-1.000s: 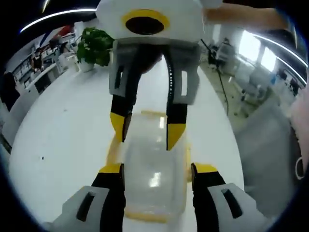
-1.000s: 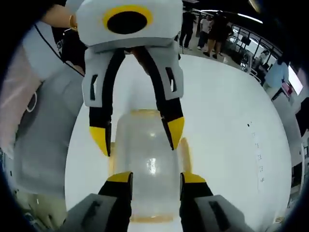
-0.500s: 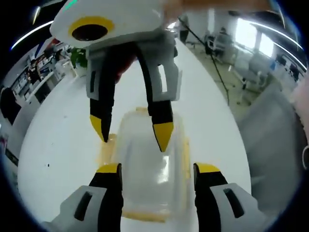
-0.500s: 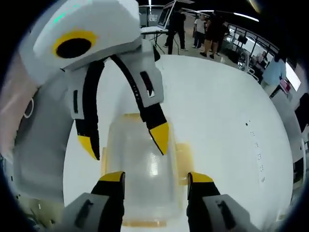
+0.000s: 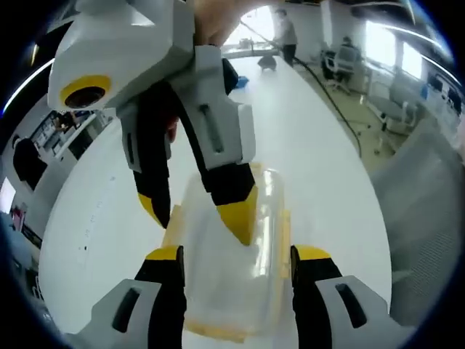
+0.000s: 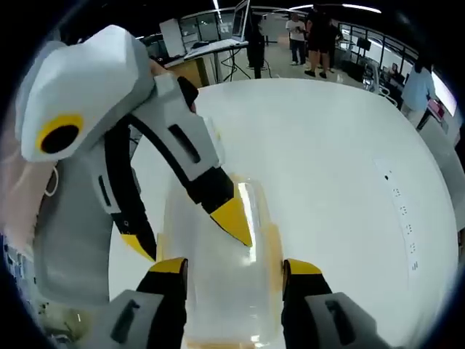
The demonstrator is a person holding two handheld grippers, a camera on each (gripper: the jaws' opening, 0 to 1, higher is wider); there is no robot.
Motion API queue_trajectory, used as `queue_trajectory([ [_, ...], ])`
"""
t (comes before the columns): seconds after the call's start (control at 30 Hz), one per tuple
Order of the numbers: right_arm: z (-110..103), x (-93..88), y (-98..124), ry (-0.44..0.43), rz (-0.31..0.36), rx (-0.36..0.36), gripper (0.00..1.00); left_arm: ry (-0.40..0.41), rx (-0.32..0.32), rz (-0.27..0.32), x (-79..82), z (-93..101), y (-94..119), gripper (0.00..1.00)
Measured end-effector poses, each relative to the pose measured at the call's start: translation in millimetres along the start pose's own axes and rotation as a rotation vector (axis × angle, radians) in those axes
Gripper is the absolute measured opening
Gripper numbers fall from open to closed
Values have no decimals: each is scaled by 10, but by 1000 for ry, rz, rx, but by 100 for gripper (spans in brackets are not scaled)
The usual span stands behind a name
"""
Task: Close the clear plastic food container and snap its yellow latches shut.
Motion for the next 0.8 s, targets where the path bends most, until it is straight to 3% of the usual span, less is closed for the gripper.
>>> queue_trajectory([
  [0.23,2,-13,-2,2,-1,19,51,-40,82,11,-6,88,-76,58],
  [0.5,32,32,-36,-6,-43,50,51,-61,84,15,-3,84,-87,57],
  [0.8,117,16,-97,-56,-43,136,51,-45,81,30,-26,70,-92,56],
])
Point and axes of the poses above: the point that each gripper's makers call its tool centre point, and the gripper's own axes: y roughly backward along the fingers, z roughly to its right, x roughly out of its top, the point moved 8 cm from there along y, roughly backward along the fingers, and after that the axes turned 13 degrees about y, right-handed, at the moved point
